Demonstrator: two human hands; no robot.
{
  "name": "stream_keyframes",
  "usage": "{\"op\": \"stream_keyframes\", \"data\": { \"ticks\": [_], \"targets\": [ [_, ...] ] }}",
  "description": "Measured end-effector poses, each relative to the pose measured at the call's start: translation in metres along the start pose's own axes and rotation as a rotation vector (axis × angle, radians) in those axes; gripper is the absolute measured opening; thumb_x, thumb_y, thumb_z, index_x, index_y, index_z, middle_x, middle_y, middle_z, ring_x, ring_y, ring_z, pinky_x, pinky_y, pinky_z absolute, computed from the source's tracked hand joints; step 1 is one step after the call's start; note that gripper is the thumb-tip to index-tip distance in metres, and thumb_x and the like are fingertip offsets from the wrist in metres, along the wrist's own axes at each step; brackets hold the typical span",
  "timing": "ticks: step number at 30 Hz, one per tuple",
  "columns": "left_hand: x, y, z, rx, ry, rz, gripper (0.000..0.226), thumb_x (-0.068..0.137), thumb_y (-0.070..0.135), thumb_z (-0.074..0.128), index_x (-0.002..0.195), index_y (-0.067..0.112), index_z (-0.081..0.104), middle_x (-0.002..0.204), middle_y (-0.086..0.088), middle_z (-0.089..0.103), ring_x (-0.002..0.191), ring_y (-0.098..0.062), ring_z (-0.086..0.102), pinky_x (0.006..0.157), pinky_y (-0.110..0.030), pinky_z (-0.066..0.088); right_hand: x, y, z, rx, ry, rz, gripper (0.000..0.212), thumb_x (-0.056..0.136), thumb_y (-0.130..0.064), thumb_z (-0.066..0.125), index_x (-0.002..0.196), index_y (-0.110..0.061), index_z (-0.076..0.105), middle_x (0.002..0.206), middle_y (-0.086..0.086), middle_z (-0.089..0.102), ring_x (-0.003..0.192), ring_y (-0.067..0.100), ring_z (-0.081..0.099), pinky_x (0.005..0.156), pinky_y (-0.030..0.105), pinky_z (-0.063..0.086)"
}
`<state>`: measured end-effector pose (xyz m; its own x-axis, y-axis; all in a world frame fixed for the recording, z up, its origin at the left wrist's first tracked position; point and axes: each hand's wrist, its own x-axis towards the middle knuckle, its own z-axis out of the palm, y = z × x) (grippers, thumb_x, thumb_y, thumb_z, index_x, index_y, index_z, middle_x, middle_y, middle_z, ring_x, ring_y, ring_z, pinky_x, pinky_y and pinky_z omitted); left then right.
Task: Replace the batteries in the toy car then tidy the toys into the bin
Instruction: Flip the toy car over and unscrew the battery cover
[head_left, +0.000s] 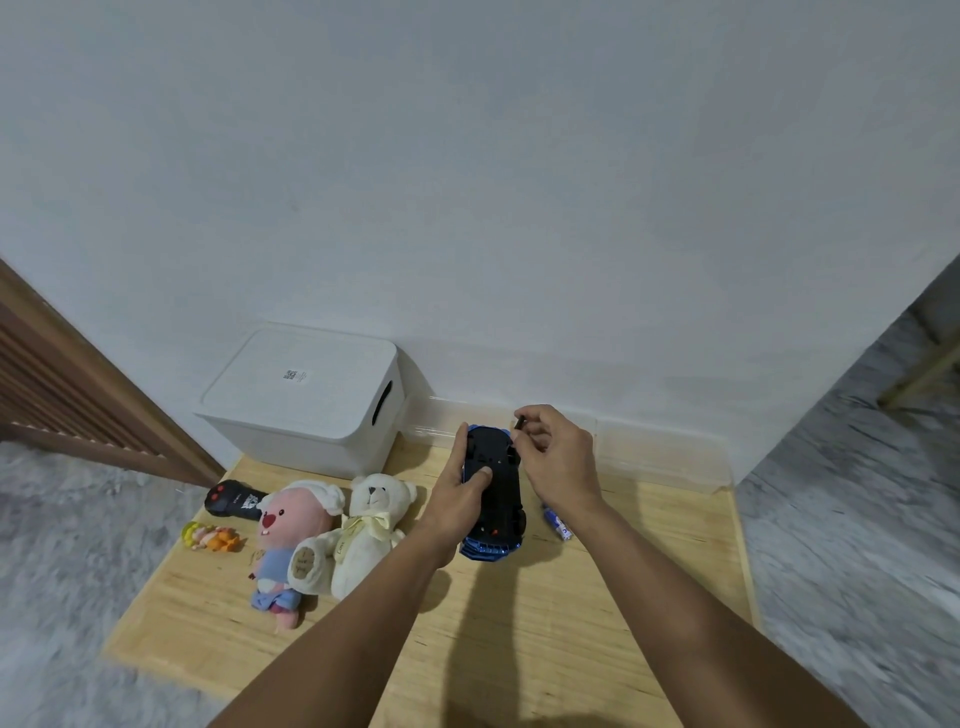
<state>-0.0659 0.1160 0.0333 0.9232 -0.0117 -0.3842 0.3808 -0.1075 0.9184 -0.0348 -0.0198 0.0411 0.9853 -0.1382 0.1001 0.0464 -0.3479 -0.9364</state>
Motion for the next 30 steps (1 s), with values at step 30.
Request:
{"op": "stream_keyframes", "data": {
  "ticks": [30],
  "targets": [
    [-0.0034, 0.0000, 0.0015, -0.023, -0.017, -0.011, 0.064, 0.102, 0.012, 0.043, 0.152, 0.042, 0.016, 0.105, 0.029, 0.051, 0.090, 0.006, 0.056, 0.065, -0.010, 0.046, 0.0025, -0.0053, -0.0003, 0.048, -0.023, -0.027, 0.018, 0.084, -0.013, 0.071, 0.101, -0.020, 0.075, 0.092, -0.010, 0.069, 0.086, 0.006, 0.066, 0.078, 0.023, 0.055]
  ]
}}
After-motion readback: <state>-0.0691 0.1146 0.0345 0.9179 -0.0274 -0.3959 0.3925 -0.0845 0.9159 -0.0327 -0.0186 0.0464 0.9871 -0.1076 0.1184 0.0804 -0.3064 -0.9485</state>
